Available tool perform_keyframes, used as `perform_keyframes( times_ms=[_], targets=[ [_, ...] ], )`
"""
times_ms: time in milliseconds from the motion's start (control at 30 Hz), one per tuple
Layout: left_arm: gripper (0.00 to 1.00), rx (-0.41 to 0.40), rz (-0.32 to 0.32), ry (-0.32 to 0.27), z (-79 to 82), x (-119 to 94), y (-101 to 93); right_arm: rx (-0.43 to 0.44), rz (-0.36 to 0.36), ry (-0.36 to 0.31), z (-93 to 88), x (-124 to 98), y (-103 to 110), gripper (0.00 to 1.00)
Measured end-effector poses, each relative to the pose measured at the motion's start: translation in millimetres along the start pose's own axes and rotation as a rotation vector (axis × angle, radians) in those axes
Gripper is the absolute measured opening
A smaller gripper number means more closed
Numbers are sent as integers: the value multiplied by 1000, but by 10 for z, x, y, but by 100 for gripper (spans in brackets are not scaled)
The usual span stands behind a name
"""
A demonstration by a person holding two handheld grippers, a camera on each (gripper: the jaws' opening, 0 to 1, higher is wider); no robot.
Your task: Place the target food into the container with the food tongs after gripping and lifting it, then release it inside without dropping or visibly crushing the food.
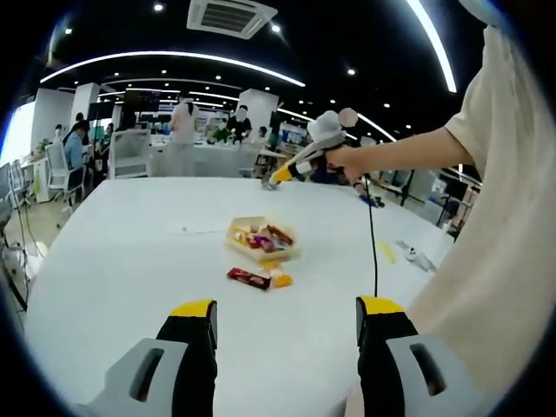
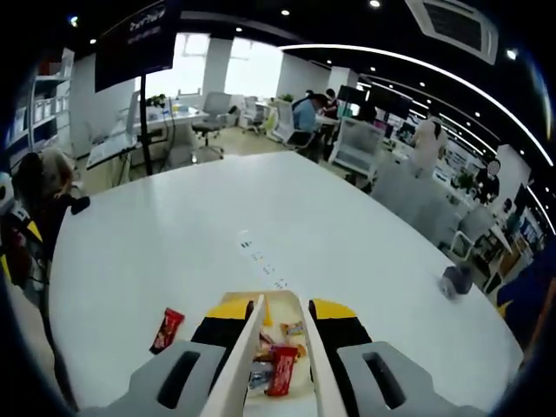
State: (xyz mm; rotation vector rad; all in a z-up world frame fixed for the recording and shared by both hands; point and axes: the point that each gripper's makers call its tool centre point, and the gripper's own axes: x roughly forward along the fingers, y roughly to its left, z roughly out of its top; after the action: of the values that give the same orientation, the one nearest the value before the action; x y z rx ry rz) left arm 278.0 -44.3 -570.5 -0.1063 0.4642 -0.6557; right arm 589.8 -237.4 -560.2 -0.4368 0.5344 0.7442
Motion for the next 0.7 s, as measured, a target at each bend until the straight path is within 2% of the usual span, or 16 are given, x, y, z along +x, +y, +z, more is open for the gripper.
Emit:
perform_keyframes(
  times_ms=[467,700],
  targets=[
    [64,6,-10,0,-9,5,-51,20,10,-2,-41,-72,100,26],
    [64,8,-13,0,-16,-10,-87,33,37,4,-140,-92,331,26]
  ],
)
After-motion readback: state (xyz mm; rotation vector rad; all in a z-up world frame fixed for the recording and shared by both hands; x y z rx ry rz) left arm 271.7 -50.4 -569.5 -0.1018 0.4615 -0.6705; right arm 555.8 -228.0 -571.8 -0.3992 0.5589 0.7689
